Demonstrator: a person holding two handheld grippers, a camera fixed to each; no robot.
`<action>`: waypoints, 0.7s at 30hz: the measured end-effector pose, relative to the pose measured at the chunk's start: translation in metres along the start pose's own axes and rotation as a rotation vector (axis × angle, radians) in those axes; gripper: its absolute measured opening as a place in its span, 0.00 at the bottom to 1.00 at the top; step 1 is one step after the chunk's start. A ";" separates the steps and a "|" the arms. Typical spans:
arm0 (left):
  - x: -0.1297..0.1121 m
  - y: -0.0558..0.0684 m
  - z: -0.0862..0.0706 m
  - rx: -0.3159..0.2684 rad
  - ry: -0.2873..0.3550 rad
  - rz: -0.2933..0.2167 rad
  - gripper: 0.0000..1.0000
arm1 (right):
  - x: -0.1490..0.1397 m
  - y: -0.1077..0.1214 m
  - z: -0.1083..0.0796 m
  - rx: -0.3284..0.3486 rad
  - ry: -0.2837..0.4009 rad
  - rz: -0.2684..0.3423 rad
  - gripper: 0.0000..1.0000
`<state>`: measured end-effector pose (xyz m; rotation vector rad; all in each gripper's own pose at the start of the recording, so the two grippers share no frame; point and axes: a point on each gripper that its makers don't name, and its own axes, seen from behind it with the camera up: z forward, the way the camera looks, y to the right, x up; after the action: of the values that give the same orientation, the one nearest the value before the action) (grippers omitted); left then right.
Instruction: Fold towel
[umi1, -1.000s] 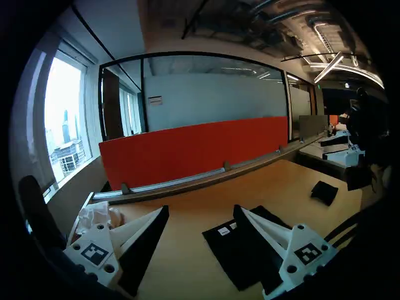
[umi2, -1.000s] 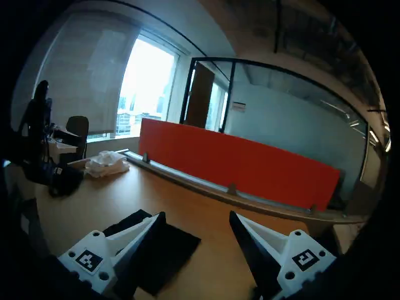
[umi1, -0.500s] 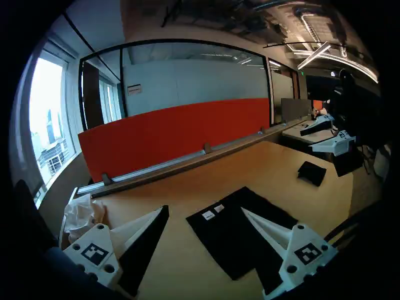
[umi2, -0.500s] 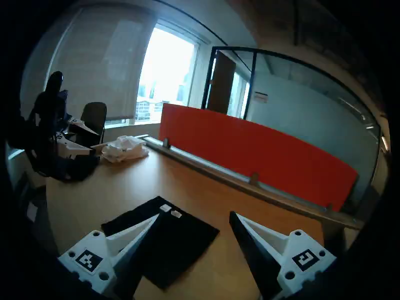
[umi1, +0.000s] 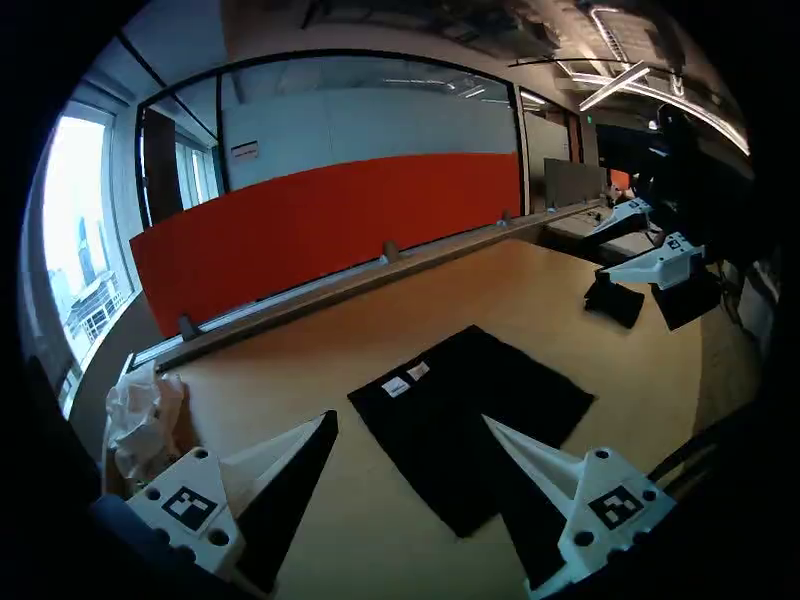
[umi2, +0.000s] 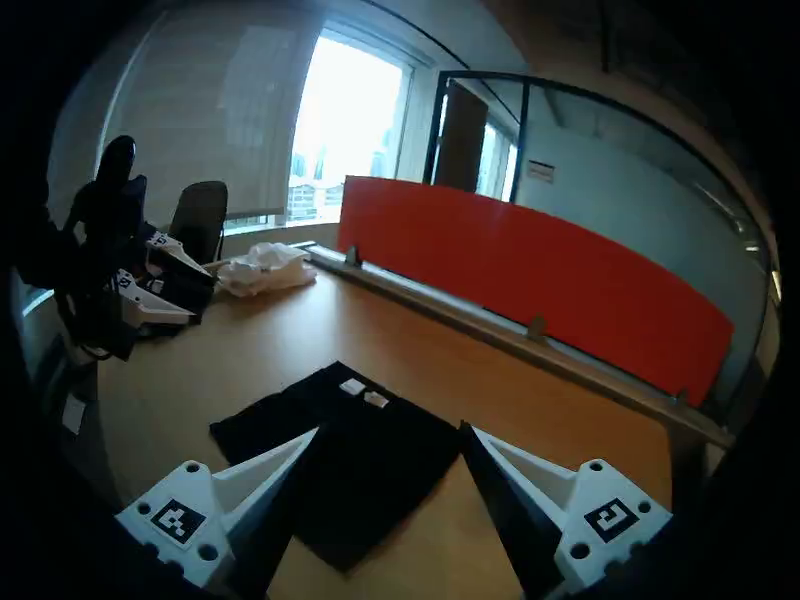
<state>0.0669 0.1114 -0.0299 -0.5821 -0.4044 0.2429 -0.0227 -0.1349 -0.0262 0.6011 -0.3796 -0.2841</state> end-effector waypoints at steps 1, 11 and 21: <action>-0.004 0.002 0.002 -0.004 -0.006 0.000 0.96 | -0.004 -0.001 0.003 0.002 -0.005 0.000 0.98; -0.043 0.018 0.023 -0.045 -0.069 0.019 0.96 | -0.053 -0.016 0.024 0.039 -0.083 -0.016 0.98; -0.078 0.031 0.039 -0.090 -0.131 0.020 0.96 | -0.090 -0.031 0.040 0.072 -0.140 -0.012 0.99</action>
<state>-0.0229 0.1300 -0.0414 -0.6612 -0.5387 0.2835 -0.1246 -0.1459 -0.0377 0.6563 -0.5233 -0.3264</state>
